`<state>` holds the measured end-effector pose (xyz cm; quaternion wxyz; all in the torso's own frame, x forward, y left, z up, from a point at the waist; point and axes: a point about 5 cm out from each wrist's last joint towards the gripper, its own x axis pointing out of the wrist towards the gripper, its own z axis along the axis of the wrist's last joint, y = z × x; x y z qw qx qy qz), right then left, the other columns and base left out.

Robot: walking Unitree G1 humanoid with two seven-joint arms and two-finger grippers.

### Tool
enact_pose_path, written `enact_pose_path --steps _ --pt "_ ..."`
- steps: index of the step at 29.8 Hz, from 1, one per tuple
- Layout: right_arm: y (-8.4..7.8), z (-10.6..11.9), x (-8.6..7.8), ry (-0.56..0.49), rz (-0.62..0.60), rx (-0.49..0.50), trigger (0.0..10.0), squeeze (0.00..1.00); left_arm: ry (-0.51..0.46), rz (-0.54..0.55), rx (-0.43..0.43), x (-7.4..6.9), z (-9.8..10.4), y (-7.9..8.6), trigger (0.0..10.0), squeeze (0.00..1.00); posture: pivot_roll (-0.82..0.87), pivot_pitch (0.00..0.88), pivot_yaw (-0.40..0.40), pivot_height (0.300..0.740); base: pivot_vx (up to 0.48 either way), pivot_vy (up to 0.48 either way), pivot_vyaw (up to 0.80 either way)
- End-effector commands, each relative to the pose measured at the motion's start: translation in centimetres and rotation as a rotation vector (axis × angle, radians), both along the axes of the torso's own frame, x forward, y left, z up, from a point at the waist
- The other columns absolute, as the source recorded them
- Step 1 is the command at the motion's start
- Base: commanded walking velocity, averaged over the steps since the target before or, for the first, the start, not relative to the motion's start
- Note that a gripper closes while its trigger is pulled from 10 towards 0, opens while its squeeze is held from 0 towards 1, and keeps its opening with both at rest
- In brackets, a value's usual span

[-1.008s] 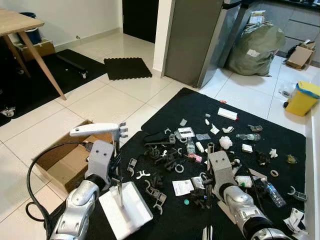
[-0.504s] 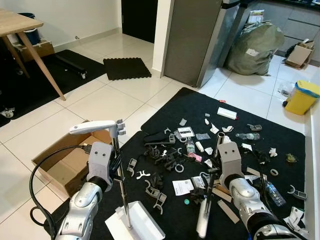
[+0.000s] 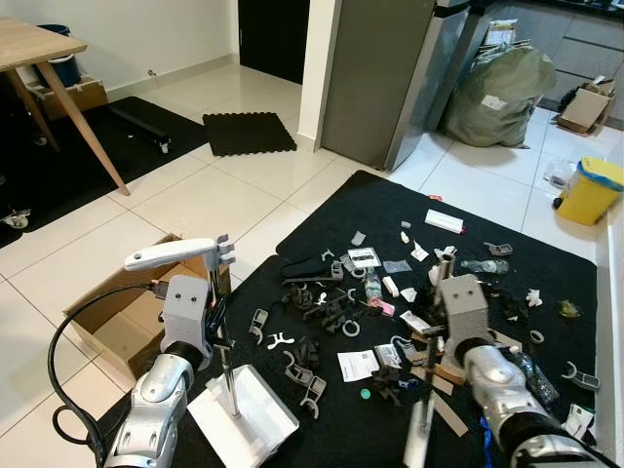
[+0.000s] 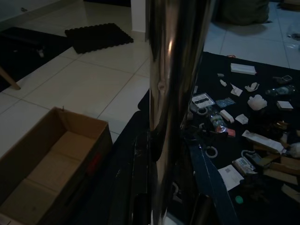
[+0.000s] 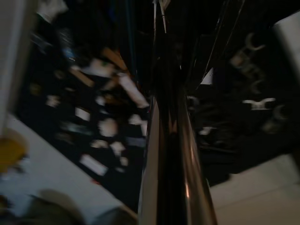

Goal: Sweep floor

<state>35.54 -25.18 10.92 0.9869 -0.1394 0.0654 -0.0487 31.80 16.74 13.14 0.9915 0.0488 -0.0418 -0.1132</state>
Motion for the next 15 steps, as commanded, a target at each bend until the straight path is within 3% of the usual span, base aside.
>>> enact_pose_path --steps 1,4,10,15 --pt "-0.6 0.6 0.1 -0.017 -0.025 -0.049 10.0 0.00 -0.032 -0.025 -0.006 -0.1 0.2 -0.7 10.0 0.00 0.07 0.194 -0.048 0.740 0.000 0.000 0.00" --pt "0.1 0.8 0.4 -0.030 0.014 -0.070 10.0 0.00 -0.030 -0.029 -0.008 -0.1 0.1 -0.8 10.0 0.00 0.07 0.194 -0.048 0.740 0.000 0.000 0.00" --pt "3.2 1.2 1.1 -0.078 0.161 0.004 10.0 0.00 -0.023 -0.035 -0.008 -0.3 -0.1 -1.0 10.0 0.00 0.08 0.201 -0.044 0.740 0.000 0.000 0.00" --pt "4.5 1.2 1.4 -0.045 0.253 -0.096 10.0 0.00 -0.022 -0.037 -0.006 -0.4 -0.1 -1.0 10.0 0.00 0.08 0.209 -0.045 0.740 0.000 0.000 0.00"
